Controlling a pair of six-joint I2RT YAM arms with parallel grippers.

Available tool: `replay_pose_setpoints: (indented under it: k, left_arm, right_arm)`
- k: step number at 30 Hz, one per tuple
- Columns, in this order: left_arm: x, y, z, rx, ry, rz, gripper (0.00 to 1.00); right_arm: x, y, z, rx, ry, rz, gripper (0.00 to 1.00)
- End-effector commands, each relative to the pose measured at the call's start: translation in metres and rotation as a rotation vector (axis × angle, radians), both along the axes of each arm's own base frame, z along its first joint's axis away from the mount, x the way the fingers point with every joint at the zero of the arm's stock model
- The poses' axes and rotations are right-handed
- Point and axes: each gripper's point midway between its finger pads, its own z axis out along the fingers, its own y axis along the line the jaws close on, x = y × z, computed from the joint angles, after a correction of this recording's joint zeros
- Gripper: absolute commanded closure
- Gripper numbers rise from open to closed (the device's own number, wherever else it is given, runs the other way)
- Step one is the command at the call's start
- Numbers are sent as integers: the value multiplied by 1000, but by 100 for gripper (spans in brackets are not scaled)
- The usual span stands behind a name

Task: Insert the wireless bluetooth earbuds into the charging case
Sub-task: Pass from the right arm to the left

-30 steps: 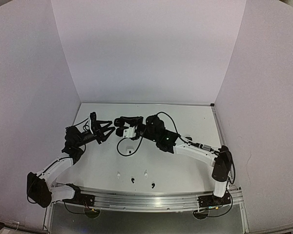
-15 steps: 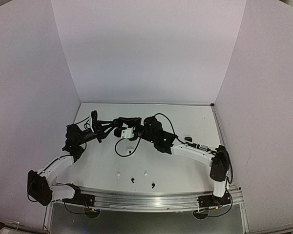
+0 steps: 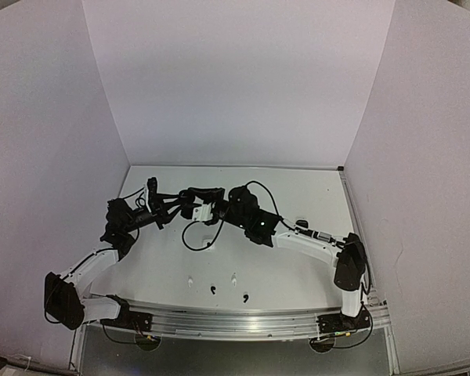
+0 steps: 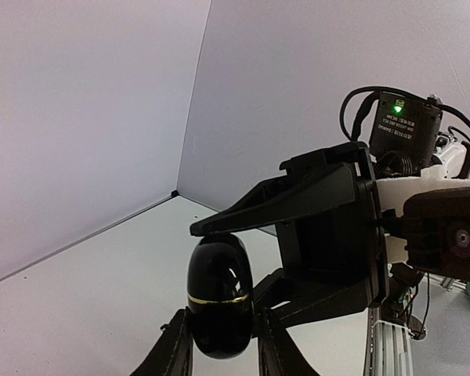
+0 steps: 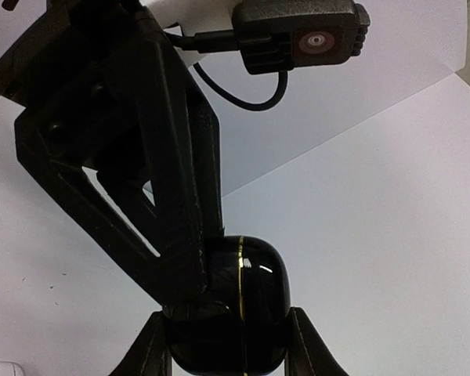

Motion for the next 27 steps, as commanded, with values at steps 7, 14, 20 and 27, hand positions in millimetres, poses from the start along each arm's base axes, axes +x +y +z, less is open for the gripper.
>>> replay_pose_setpoints:
  k: [7, 14, 20, 27]
  left_arm:
    - [-5, -4, 16, -6, -38, -38, 95]
    - [-10, -6, 18, 2, -65, -67, 100]
    - [-12, -5, 16, 19, -86, -63, 100]
    - [-22, -5, 8, 100, -193, -99, 100]
  right_arm:
    - [-3, 5, 27, 77, -28, 15, 96]
    - [-9, 7, 20, 71, -3, 48, 91]
    - [-5, 1, 14, 92, 106, 25, 37]
    - [-25, -28, 4, 42, 466, 146, 27]
